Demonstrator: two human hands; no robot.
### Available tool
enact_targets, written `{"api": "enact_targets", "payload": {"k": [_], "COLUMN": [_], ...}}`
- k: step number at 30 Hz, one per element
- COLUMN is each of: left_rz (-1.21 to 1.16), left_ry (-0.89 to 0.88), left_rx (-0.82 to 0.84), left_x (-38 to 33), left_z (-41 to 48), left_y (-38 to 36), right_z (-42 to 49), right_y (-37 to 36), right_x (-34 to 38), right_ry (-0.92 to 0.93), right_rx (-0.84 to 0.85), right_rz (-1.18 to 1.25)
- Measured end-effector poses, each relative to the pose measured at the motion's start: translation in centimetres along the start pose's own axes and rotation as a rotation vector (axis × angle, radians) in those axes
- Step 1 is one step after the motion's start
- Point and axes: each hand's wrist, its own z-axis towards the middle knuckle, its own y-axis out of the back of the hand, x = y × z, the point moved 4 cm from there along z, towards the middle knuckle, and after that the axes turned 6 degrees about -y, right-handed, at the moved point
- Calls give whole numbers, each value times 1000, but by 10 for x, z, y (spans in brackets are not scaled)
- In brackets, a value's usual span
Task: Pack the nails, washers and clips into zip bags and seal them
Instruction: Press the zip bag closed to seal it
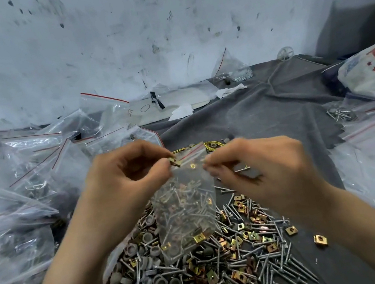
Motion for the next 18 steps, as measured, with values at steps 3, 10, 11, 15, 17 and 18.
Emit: {"api": "enact_targets", "payload": {"k": [3, 10, 11, 15, 17, 18], "left_rz": [98, 251, 264, 283, 294, 300], "left_ry": [-110, -348, -361, -372, -386, -393], "left_rx": [88, 221, 216, 172, 164, 158], "left_x": [-8, -20, -20, -19, -20, -21], "left_z": [-1, -2, -2, -2, -2, -2], "left_y": [-3, -15, -16, -15, -15, -15], "right_z": [3, 12, 12, 13, 13, 13], "right_y": [2, -10, -10, -7, -4, -4], "right_x": [-14, -10, -10, -14, -15, -15], "right_ry": [-345, -381, -380, -367, -372, -378], "right_rx": [-56, 262, 283, 354, 372, 377], "right_rz": [362, 330, 295, 134, 59, 41]}}
